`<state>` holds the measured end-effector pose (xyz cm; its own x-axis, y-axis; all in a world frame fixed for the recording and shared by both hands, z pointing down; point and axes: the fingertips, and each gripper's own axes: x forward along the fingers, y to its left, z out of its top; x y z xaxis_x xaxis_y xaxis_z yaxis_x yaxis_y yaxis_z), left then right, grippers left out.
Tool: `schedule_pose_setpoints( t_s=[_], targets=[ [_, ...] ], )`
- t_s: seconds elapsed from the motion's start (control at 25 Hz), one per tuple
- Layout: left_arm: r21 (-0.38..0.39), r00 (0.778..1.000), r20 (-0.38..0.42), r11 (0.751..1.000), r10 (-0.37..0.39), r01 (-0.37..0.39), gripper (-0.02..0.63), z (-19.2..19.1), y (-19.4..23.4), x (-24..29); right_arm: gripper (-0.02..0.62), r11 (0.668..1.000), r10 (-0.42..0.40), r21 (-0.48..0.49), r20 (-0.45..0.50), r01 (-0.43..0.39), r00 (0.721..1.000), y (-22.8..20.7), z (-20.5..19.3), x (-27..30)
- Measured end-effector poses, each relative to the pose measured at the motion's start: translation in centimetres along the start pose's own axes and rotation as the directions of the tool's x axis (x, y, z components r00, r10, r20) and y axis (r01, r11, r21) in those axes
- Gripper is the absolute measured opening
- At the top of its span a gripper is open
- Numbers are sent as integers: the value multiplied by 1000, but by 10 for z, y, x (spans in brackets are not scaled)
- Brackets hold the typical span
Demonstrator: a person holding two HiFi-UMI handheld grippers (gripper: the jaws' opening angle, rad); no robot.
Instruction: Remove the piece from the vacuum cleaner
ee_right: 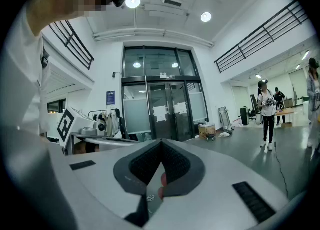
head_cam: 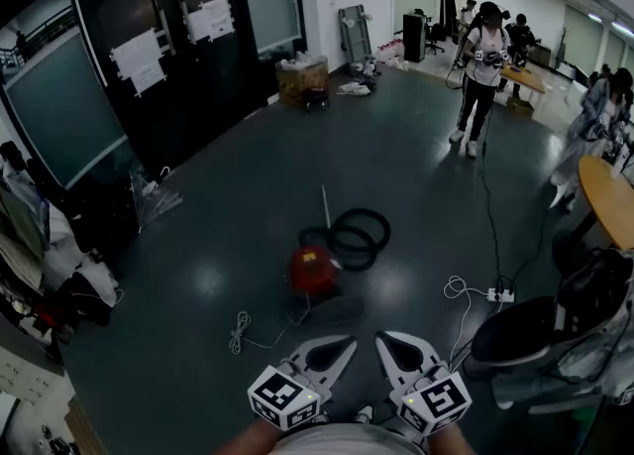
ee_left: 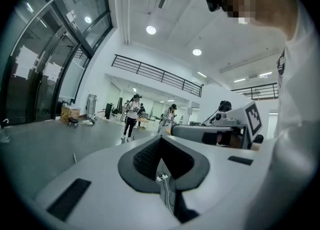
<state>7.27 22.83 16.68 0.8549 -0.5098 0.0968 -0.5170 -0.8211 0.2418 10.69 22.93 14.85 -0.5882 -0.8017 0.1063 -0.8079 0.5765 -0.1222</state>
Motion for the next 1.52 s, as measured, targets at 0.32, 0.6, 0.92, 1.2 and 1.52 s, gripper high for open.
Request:
schedule_pose_setpoints(
  t_s=[0.32,0.6,0.92,1.2,1.52],
  targets=[
    [-2,1000,-2,1000,3,-3,5,-7,0,1,15,1000,8,-2,-2,-8,1000,1,-6,0],
    [1,1000,-6,1000,-2,2,5,-9,1,-1,15,1000,7,-4,-11,-7,1000,4,-8,3],
    [19,1000,-2,999,30,-30,5,-7,2,-5,17,998,53,34,9,-53,999,12,-4,-5],
    [13,996,-1,996,84,-84,5,1,46,-39,17,998,48,46,20,-49,999,31,3,25],
    [37,994,-10,994,104,-104,5,-7,90,-77,17,998,58,36,12,-59,998,62,-4,67]
  ],
)
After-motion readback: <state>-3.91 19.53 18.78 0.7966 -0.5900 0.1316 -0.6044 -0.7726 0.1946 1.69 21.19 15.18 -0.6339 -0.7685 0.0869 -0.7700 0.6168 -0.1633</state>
